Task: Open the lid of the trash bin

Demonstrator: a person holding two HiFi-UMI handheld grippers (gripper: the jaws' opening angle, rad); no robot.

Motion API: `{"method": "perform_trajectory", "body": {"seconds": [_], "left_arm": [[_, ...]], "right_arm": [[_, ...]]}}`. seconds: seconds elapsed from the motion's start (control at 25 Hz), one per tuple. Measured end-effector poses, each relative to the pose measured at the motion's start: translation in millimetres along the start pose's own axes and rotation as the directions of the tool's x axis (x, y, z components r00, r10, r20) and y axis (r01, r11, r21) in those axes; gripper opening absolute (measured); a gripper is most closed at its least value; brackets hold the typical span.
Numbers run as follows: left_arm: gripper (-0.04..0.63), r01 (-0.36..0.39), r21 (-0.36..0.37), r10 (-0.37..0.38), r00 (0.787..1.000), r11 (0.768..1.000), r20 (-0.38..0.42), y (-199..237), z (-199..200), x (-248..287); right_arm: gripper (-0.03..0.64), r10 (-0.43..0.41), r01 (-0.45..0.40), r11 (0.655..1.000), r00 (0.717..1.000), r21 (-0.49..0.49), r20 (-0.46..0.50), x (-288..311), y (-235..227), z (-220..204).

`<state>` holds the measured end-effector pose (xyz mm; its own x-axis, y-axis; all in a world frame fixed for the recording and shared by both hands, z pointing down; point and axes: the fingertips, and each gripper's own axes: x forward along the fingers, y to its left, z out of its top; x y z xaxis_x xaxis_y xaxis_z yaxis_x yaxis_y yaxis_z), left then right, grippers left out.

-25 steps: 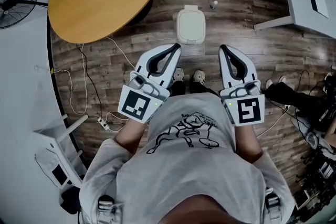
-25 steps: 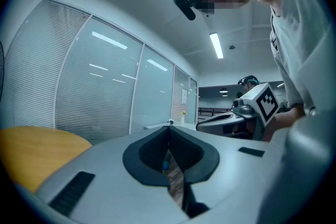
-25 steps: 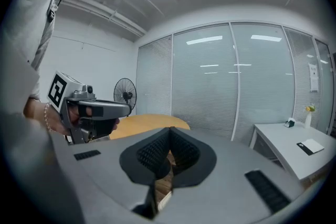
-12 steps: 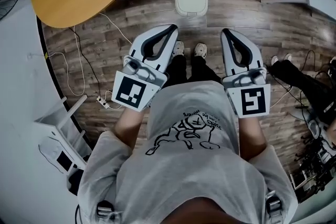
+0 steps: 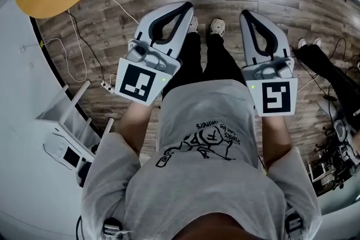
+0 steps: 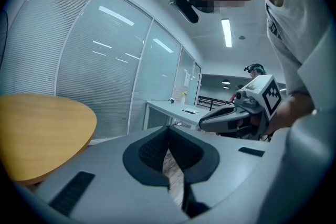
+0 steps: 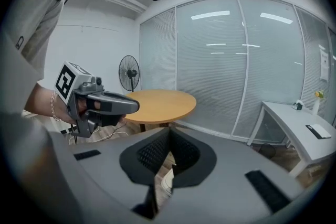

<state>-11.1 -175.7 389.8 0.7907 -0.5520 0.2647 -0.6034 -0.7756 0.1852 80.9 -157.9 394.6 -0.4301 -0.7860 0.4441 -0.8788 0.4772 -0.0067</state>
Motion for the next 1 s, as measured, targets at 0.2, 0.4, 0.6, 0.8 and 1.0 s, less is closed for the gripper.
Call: {"method": "perform_trajectory", "body": {"seconds": [0.2, 0.4, 0.6, 0.8, 1.0], "left_arm": [[0.02, 0.016, -0.018, -0.017, 1.0, 1.0, -0.023, 7, -35, 16], [0.02, 0.023, -0.033, -0.025, 0.998, 0.999, -0.059, 9, -70, 30], [0.018, 0.033, -0.028, -0.035, 0.995, 0.999, -0.094, 13, -104, 42], [0.02, 0.039, -0.015, -0.04, 0.99, 0.999, -0.134, 20, -139, 54], [0.02, 0.017, -0.011, -0.019, 0.988, 1.0, -0.154, 38, -169, 67]], "right_arm": [[0.008, 0.011, -0.011, 1.0, 0.999, -0.007, -0.038, 21, 1, -33], [0.008, 0.023, -0.026, 0.999, 0.996, -0.034, -0.09, 38, 1, -68], [0.012, 0.024, -0.033, 0.997, 0.991, -0.071, -0.13, 55, -5, -102], [0.015, 0.03, -0.049, 0.993, 0.985, -0.107, -0.17, 74, -6, -137], [0.015, 0.047, -0.083, 0.986, 0.97, -0.143, -0.238, 94, -4, -176]]}}
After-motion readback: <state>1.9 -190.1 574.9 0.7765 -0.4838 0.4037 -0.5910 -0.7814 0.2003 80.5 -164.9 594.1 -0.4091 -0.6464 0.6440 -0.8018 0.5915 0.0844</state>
